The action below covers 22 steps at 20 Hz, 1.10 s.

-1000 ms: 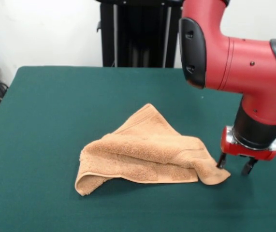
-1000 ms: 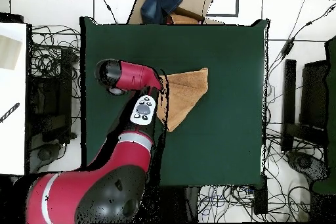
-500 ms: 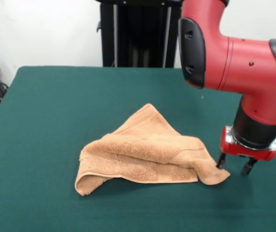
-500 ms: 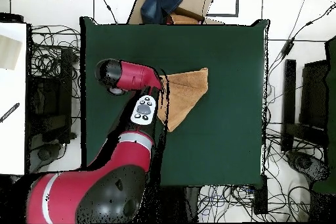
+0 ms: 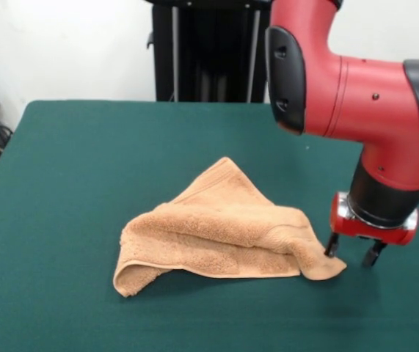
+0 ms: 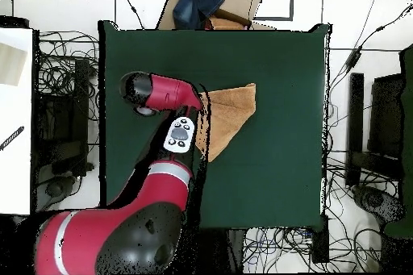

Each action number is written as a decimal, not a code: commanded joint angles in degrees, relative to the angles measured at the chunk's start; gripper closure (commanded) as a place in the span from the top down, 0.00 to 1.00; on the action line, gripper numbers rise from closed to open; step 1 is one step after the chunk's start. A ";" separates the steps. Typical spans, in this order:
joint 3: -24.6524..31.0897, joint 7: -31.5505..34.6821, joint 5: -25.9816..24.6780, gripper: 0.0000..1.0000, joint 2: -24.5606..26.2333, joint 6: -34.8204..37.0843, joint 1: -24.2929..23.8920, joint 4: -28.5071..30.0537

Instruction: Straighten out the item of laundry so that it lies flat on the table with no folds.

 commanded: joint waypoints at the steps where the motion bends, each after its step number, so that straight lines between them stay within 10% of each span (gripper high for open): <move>1: 2.38 6.52 -2.84 1.00 -0.43 0.72 -3.45 3.11; 18: 2.96 4.96 -4.94 1.00 -2.02 -1.04 -4.72 4.23; 19: 3.42 6.33 -4.98 0.00 -2.49 -4.15 -4.78 5.22; 22: 3.79 8.55 -4.72 0.00 -3.26 -10.74 -4.54 7.42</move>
